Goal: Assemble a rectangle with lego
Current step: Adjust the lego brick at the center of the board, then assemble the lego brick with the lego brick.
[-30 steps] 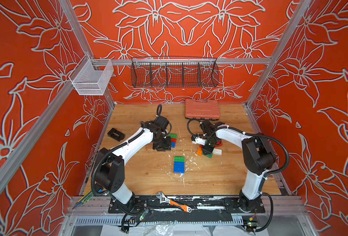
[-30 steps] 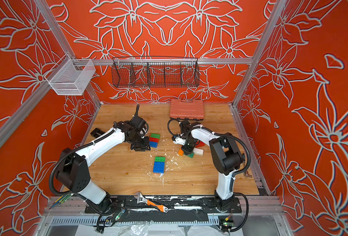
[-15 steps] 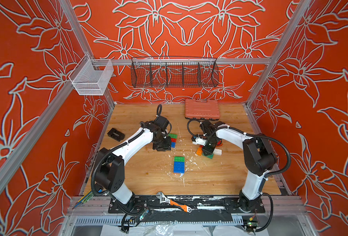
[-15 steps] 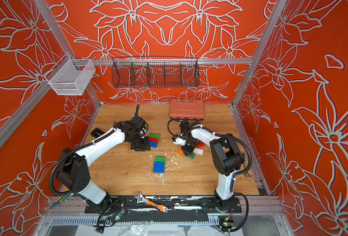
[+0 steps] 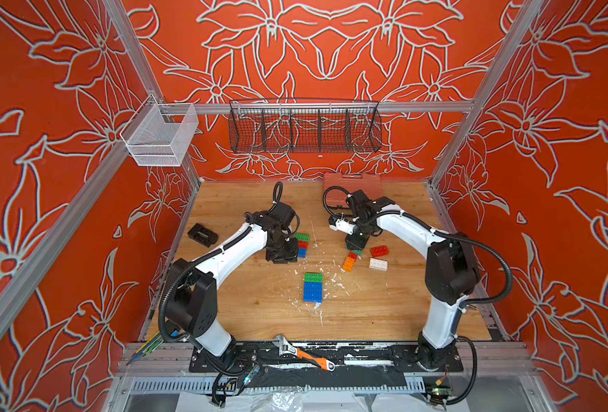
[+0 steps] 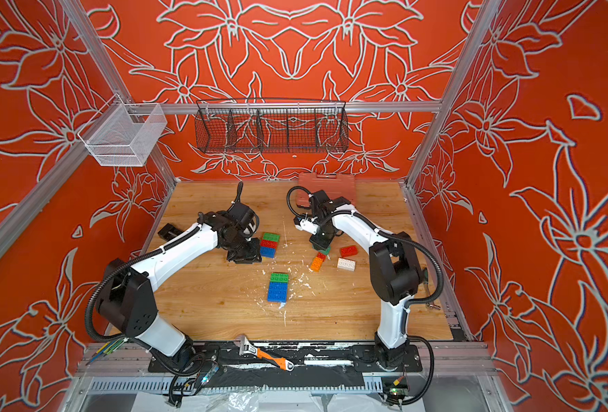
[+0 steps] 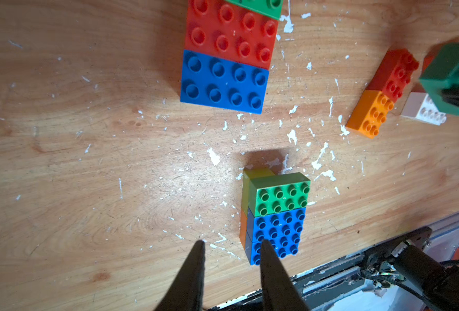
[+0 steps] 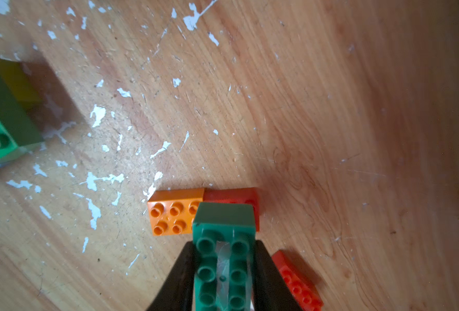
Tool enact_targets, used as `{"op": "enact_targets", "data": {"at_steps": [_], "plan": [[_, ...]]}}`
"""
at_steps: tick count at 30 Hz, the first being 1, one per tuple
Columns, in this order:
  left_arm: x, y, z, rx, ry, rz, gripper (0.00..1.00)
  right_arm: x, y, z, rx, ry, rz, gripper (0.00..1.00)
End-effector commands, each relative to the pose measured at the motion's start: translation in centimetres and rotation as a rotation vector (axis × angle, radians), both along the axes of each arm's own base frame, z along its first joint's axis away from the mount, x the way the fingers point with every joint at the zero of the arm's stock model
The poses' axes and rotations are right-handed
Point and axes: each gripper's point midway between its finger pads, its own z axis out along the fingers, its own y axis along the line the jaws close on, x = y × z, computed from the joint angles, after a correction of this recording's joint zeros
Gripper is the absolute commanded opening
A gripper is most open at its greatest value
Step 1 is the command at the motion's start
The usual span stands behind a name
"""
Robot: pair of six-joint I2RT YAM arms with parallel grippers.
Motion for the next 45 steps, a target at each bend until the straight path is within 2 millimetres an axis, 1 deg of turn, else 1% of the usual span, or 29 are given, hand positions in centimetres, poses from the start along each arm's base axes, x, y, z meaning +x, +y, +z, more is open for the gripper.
{"op": "enact_targets", "data": {"at_steps": [1,6,12,22,34,42,45], "plan": [[-0.7,0.7,0.2,0.019,0.0,0.005,0.34,-0.5,-0.1,-0.2,-0.01,0.03,-0.011,0.0],[-0.6,0.5,-0.1,0.014,0.007,0.004,0.34,-1.1,-0.2,-0.5,-0.008,0.046,-0.008,0.0],[-0.7,0.4,-0.3,0.005,0.014,0.005,0.34,-1.6,-0.8,-1.4,-0.04,0.074,-0.002,0.0],[-0.8,0.3,-0.6,0.003,0.021,0.008,0.34,-2.6,-0.8,-2.0,-0.032,0.103,0.001,0.0],[-0.7,0.1,-0.8,-0.007,0.026,0.008,0.34,-2.5,-0.6,-2.7,-0.037,0.102,0.011,0.0],[-0.8,0.2,-1.0,-0.004,0.031,0.008,0.34,-2.9,-0.3,-3.5,-0.058,0.121,0.032,0.0],[-0.7,0.1,-0.9,-0.007,0.029,0.007,0.34,-3.0,-0.6,-3.8,-0.08,0.13,0.035,0.0]]}}
